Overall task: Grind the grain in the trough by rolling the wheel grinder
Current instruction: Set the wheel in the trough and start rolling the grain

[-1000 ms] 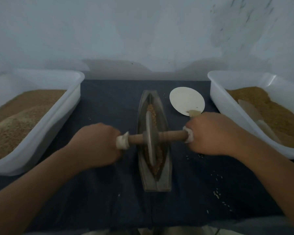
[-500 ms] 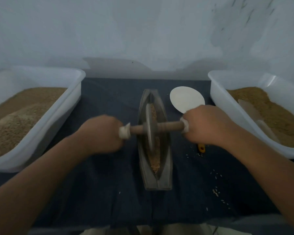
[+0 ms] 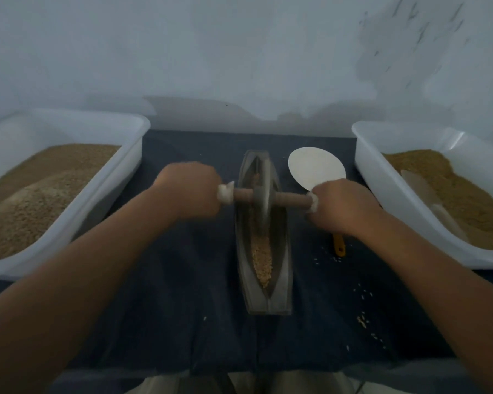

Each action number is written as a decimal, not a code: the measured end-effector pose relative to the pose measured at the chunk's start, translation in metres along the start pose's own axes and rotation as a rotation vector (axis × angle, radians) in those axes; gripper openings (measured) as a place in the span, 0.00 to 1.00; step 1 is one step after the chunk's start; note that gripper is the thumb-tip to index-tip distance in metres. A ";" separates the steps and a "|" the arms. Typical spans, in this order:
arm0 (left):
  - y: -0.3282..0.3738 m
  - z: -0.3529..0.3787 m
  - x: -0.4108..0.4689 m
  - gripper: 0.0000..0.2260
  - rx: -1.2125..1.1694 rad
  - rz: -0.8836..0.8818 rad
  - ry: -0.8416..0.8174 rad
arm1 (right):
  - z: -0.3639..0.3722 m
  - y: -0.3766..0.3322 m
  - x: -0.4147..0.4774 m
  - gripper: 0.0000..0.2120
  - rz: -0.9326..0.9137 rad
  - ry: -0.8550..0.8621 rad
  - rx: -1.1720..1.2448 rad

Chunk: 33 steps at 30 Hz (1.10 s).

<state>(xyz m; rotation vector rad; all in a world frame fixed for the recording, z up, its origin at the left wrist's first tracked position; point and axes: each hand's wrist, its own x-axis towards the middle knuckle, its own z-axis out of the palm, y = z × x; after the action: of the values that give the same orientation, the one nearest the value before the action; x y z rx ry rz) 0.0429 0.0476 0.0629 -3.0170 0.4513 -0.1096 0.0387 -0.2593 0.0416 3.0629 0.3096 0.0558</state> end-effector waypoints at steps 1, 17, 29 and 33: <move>-0.002 0.007 -0.020 0.11 -0.003 0.047 0.010 | 0.000 0.001 -0.020 0.13 -0.059 0.051 0.001; -0.006 0.023 -0.016 0.12 -0.049 -0.034 0.026 | -0.021 -0.009 -0.006 0.11 -0.038 -0.048 -0.006; -0.004 0.017 0.023 0.12 -0.041 -0.147 0.083 | -0.016 -0.013 0.034 0.13 0.092 0.126 -0.096; -0.001 0.017 -0.003 0.12 -0.066 -0.097 0.041 | -0.021 -0.010 0.009 0.13 0.009 0.002 -0.027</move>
<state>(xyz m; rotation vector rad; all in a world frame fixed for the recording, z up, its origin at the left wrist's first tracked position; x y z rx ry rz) 0.0417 0.0511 0.0463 -3.1066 0.3177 -0.1666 0.0450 -0.2461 0.0618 3.0374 0.2925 0.0623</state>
